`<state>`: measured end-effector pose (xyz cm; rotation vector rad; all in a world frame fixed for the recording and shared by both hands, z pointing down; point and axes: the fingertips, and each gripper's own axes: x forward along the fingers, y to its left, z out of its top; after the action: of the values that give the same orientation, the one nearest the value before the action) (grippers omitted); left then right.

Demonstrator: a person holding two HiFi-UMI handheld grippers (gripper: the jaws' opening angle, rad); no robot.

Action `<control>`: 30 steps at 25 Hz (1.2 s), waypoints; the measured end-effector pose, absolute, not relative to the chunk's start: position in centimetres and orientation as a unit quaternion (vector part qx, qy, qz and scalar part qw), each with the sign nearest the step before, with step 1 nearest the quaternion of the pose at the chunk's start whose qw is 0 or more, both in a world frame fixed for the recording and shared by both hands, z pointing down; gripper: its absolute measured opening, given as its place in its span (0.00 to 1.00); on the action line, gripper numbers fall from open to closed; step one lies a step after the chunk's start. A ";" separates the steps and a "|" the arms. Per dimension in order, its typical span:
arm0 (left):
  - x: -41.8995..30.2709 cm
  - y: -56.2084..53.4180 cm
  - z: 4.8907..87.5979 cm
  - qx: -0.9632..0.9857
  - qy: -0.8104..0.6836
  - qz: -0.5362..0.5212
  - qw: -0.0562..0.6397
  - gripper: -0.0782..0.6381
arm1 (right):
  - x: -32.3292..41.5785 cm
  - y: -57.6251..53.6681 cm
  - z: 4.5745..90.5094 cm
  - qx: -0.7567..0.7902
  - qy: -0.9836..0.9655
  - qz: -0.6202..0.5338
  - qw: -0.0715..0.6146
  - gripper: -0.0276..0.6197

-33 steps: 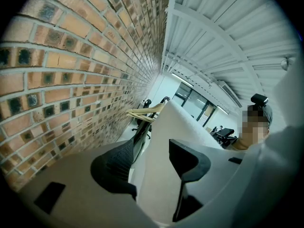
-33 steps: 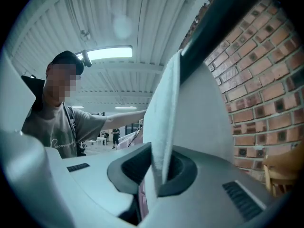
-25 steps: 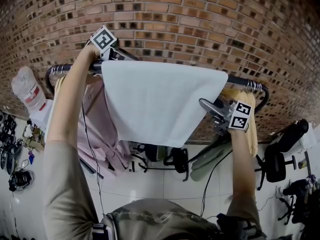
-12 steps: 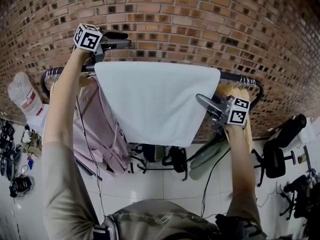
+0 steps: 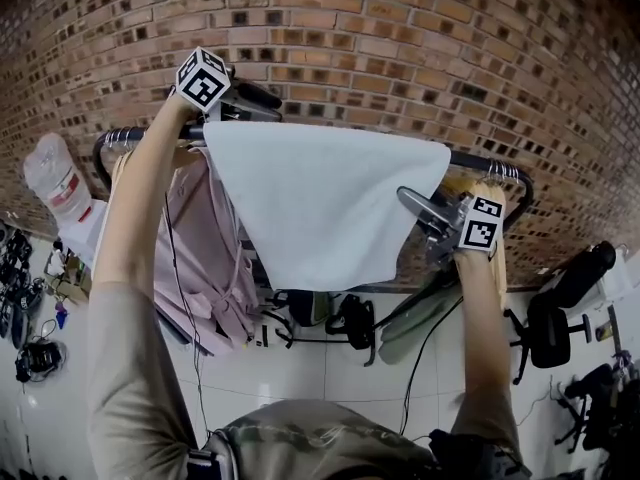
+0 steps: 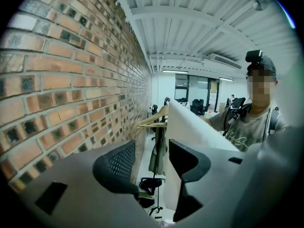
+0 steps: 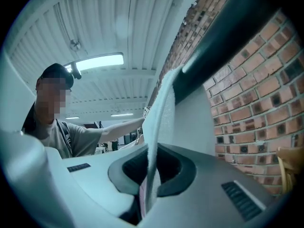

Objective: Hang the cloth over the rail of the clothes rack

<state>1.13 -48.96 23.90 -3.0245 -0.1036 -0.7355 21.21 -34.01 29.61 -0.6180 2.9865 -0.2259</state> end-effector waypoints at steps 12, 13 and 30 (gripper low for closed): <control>-0.1 -50.1 27.5 -0.943 -0.009 -0.334 -0.009 0.43 | 20.7 -32.1 27.1 -0.179 0.982 -0.051 0.045 0.07; -0.2 -50.2 27.6 -0.941 -0.006 -0.337 -0.002 0.43 | 20.7 -31.7 26.5 -0.175 0.982 -0.048 0.048 0.07; -5.6 -46.2 3.9 -0.888 0.277 0.042 0.364 0.43 | 21.1 -31.5 22.6 -0.180 0.981 -0.030 0.068 0.07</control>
<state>-5.59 -46.17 3.87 -2.2854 0.7124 0.1087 21.11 -31.55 22.62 -0.5432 2.9538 -0.0915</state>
